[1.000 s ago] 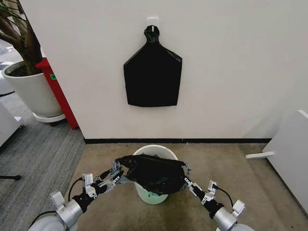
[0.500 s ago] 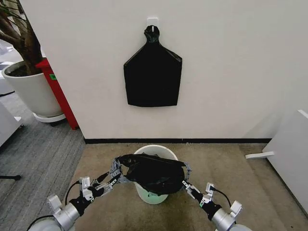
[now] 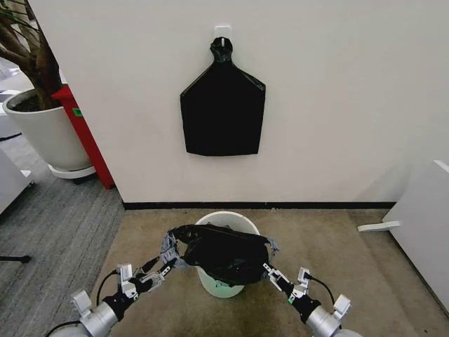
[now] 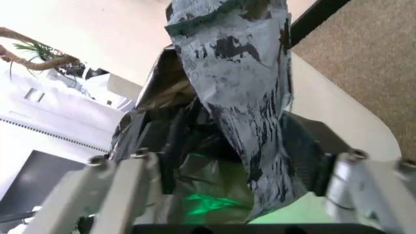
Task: Place the garbage bag over the trash bin.
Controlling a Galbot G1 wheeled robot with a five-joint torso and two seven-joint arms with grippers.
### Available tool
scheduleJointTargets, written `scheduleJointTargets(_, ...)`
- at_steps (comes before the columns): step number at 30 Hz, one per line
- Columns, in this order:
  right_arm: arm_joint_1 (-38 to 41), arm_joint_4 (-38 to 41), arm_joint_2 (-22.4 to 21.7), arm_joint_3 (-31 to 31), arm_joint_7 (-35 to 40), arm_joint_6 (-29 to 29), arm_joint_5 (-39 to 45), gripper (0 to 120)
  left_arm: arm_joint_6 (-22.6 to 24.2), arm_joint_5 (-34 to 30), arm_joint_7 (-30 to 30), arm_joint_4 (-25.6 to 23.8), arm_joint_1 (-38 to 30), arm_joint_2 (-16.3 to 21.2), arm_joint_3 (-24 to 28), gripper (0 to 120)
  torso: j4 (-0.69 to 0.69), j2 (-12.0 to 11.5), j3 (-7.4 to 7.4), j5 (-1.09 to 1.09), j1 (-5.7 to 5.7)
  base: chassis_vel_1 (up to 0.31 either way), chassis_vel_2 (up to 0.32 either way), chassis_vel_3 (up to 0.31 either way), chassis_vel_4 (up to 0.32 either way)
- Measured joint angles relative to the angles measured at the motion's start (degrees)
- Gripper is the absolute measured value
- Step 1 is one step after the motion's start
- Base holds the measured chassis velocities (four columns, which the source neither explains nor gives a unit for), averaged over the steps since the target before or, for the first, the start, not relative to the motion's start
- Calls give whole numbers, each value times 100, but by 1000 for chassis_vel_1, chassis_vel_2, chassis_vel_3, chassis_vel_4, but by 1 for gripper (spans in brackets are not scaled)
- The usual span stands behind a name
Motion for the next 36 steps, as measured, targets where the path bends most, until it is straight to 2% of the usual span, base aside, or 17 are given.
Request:
scheduleJointTargets(6, -69, 121, 45, -3, 38, -1, -21, 25, 321, -602, -315, -225, -1, -323, 71, 100, 0, 0, 0, 1, 0, 0, 0, 0, 0)
scheduleJointTargets(17, -124, 240, 52, -50, 63, -1, -72, 23, 539, -815, -244, -247, 50, -318, 86, 100, 0, 0, 0, 1, 0, 0, 0, 0, 0)
scheduleJointTargets(22, -70, 267, 50, -109, 96, 1, -129, 23, 524, -555, -26, -153, 40, -308, 113, 100, 0, 0, 0, 0, 0, 0, 0, 0, 0)
scheduleJointTargets(24, -67, 269, 51, -119, 102, 2, -139, 23, 523, -535, -36, -143, 27, -308, 114, 98, 0, 0, 0, 0, 0, 0, 0, 0, 0)
scheduleJointTargets(27, -82, 276, 61, -157, 108, 8, -190, 23, 533, -526, -114, -123, -24, -308, 116, 86, 0, 0, 0, 0, 0, 0, 0, 0, 0)
scheduleJointTargets(29, -103, 276, 63, -161, 108, 15, -203, 23, 556, -531, -167, -112, -57, -323, 129, 93, 0, 0, 0, 0, 0, 0, 0, 0, 0)
scheduleJointTargets(32, -118, 276, 60, -162, 107, 25, -211, 22, 593, -552, -216, -104, -102, -362, 155, 98, 0, 0, 0, 0, 0, 0, 0, 0, 0)
scheduleJointTargets(36, -123, 287, 54, -153, 108, 29, -217, 11, 663, -564, -284, -81, -201, -489, 196, 100, 0, 0, 0, 0, 0, 0, 0, 0, 0)
